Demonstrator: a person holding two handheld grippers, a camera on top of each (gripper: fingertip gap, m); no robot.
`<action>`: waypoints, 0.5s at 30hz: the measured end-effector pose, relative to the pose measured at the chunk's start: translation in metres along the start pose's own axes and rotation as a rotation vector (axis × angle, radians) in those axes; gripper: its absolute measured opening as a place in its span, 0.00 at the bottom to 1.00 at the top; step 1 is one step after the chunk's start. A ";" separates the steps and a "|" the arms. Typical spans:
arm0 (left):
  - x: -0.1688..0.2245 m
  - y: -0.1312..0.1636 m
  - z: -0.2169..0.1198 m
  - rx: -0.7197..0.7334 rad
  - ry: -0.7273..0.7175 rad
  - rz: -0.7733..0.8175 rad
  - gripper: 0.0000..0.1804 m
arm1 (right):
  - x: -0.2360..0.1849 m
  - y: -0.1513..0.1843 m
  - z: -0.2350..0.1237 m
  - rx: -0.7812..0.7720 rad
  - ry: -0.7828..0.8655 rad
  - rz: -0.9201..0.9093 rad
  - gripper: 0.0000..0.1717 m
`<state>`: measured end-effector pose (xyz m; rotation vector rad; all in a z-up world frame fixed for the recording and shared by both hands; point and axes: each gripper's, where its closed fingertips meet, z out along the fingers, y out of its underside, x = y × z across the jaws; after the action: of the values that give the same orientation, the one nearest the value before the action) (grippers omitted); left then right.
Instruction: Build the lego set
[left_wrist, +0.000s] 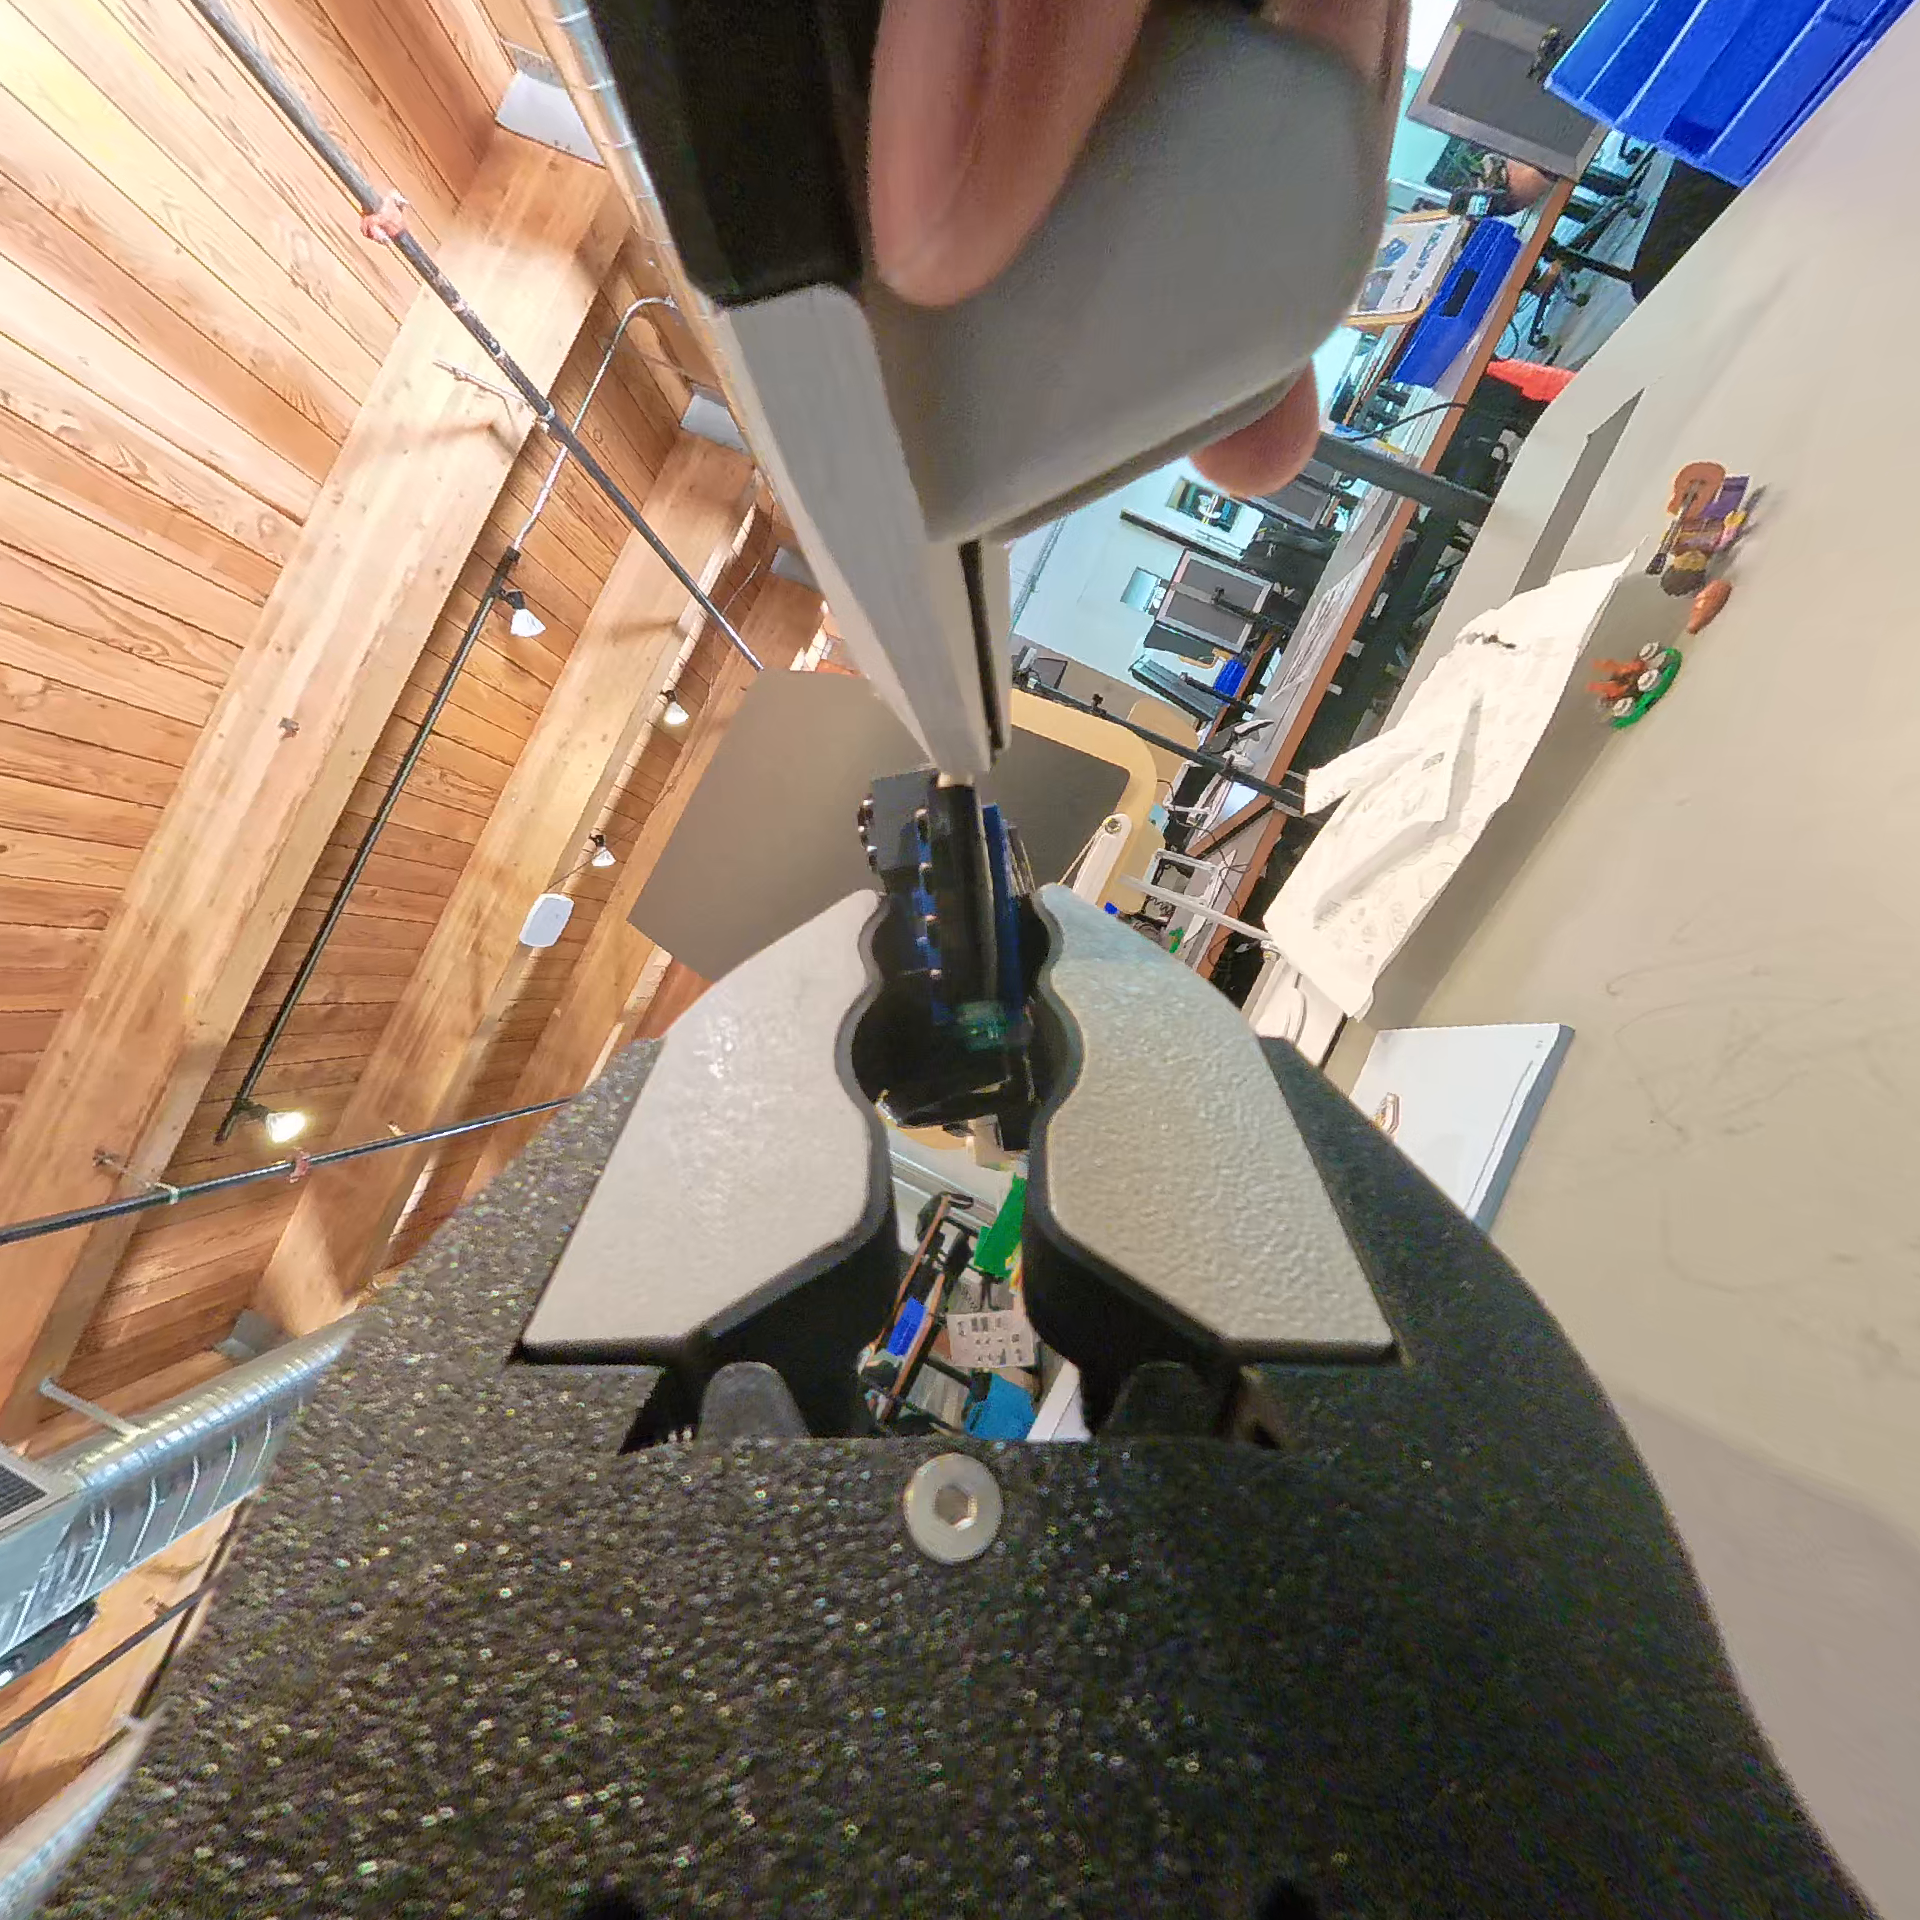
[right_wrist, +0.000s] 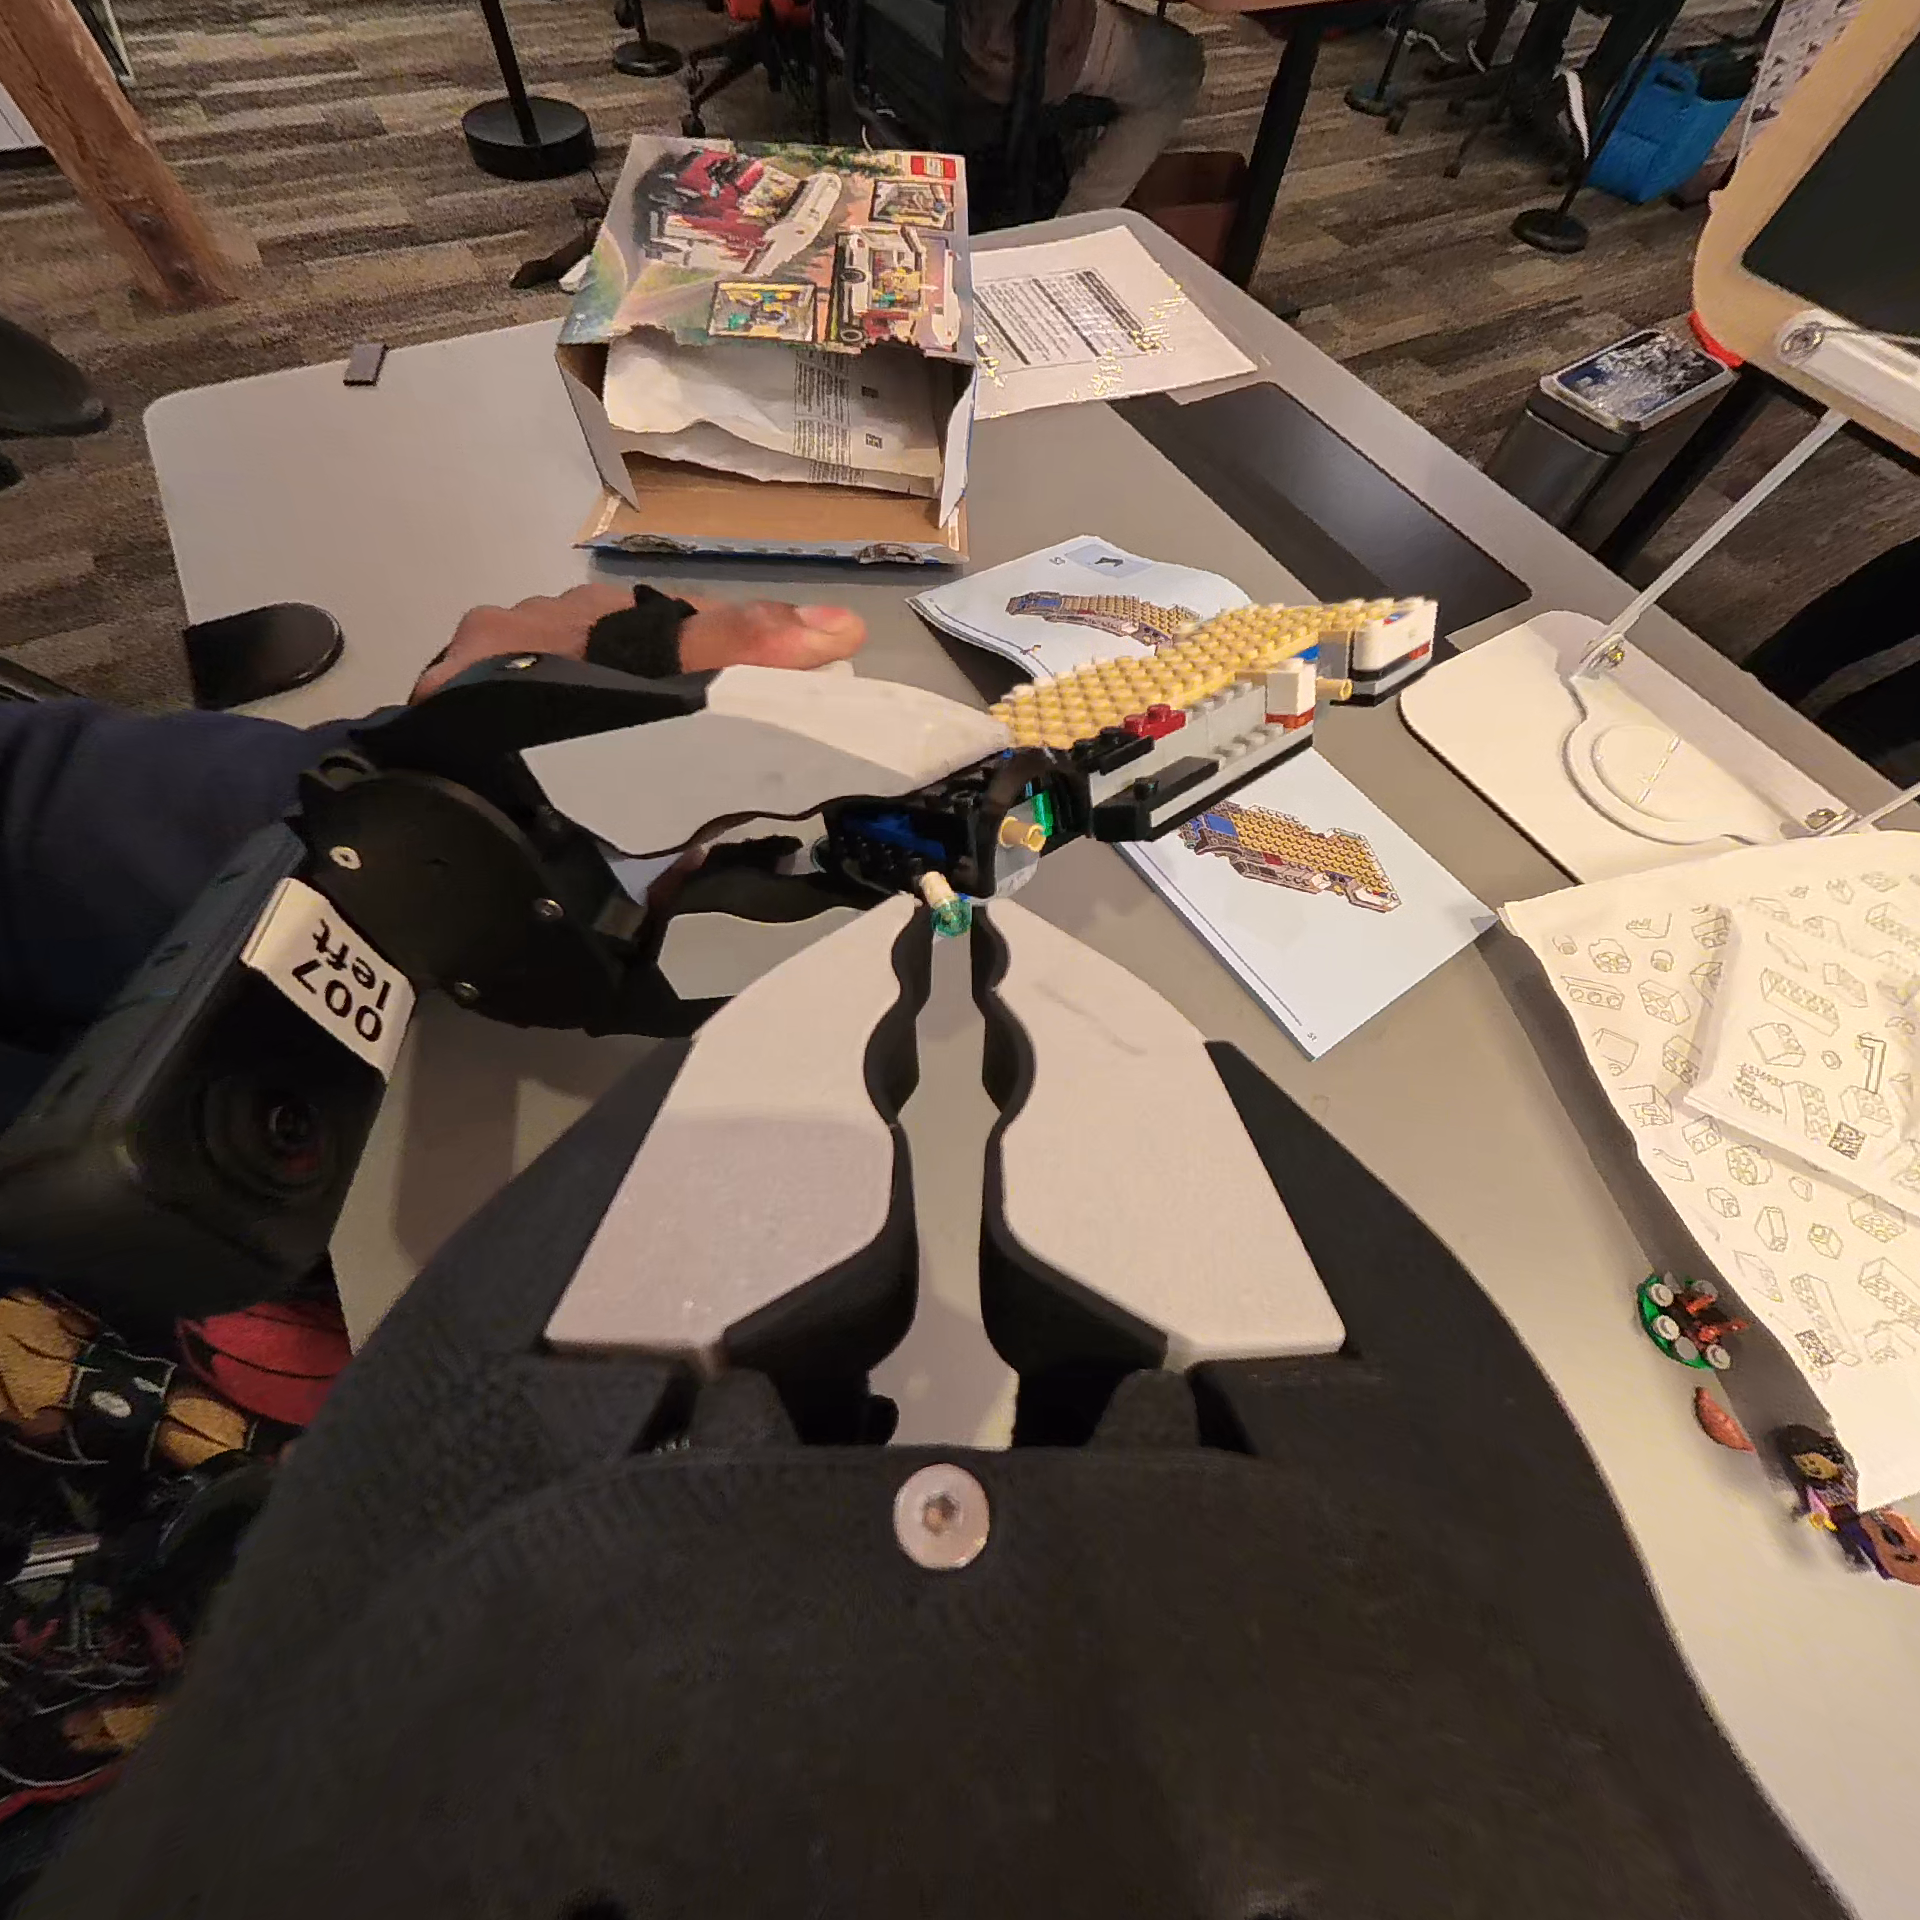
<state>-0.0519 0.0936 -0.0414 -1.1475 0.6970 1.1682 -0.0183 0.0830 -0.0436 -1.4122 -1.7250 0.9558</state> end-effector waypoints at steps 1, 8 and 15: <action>0.000 0.000 0.000 0.004 0.001 -0.003 0.13 | 0.000 0.000 0.000 -0.001 0.003 -0.007 0.04; -0.003 -0.002 -0.001 0.024 0.007 -0.050 0.12 | 0.006 0.005 -0.003 -0.027 0.075 -0.114 0.04; -0.001 -0.009 -0.003 0.044 -0.005 0.011 0.13 | 0.004 0.004 -0.003 -0.012 0.066 -0.113 0.04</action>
<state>-0.0437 0.0903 -0.0385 -1.1046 0.7228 1.1594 -0.0141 0.0874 -0.0456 -1.3242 -1.7445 0.8296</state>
